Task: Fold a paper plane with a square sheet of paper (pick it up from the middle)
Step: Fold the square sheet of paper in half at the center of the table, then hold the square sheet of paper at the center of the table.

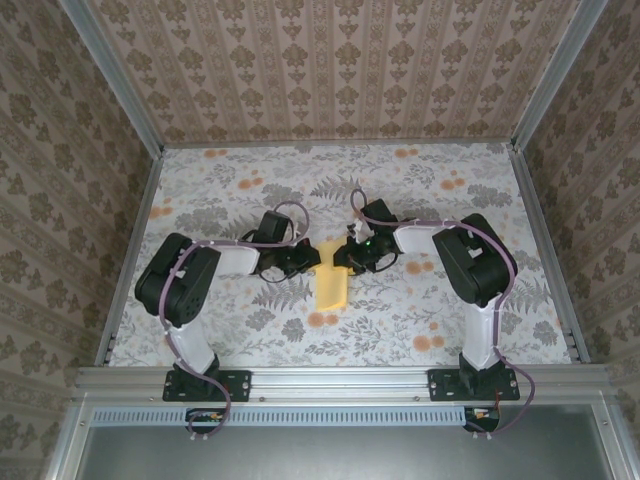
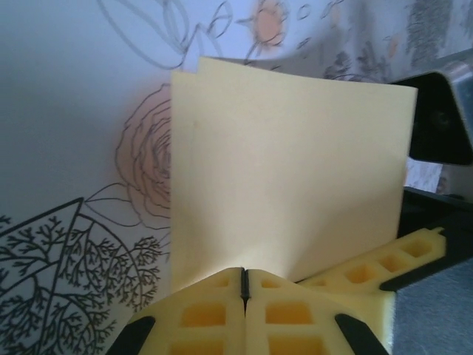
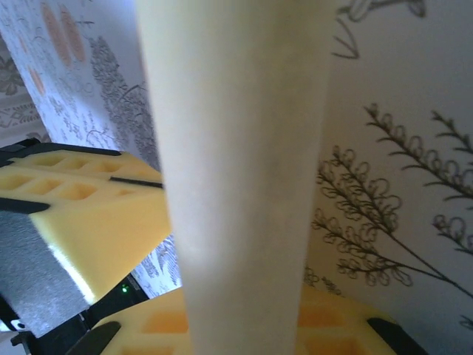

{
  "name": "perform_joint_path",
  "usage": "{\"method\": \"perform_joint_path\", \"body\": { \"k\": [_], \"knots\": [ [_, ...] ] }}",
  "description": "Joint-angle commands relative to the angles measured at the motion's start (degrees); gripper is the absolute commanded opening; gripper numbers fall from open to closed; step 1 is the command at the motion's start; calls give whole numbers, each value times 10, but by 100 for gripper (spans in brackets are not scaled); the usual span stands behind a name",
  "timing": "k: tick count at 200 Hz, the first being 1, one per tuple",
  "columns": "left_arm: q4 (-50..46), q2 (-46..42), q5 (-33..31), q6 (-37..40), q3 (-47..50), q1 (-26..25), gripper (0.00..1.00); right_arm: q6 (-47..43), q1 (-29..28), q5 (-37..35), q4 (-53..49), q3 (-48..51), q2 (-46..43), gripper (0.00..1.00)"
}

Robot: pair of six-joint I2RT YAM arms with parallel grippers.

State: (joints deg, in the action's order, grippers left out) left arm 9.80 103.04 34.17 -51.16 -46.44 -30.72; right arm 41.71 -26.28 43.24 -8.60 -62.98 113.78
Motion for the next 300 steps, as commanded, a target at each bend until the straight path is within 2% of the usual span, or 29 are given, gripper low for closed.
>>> {"method": "perform_joint_path", "body": {
  "k": [1,28,71,105,148,196,212,224,243,259,267,300],
  "knots": [
    [-48,16,-15,16,-23,-8,0,-14,-4,-14,-30,-17,12,22],
    [-94,29,-35,24,-30,-11,0,-15,-6,-22,-46,-23,5,25],
    [-117,34,-52,27,-23,-12,0,-34,-6,-77,-117,-30,-45,46],
    [-114,31,-49,28,-22,-12,0,-43,-6,-123,-157,-22,-59,52],
    [-105,24,-42,27,-24,-14,0,-37,-8,-112,-144,-13,-44,50],
    [-100,-1,-30,25,-38,-14,0,-43,-9,-124,-146,-14,-19,37],
    [-100,-14,-26,23,-46,-13,7,-48,-9,-132,-150,-14,-12,33],
    [-107,-29,-27,21,-52,-8,17,-52,-9,-141,-154,-14,-8,32],
    [-112,-64,-26,12,-47,19,29,-58,-9,-154,-156,-9,0,31],
    [-129,-99,-32,17,-40,42,35,-61,-10,-157,-155,-7,8,31],
    [-138,-112,-32,21,-36,69,37,-64,-12,-161,-156,-8,12,31],
    [-174,-151,-37,39,-17,115,42,-76,-23,-180,-169,-17,31,33]
  ]
}}
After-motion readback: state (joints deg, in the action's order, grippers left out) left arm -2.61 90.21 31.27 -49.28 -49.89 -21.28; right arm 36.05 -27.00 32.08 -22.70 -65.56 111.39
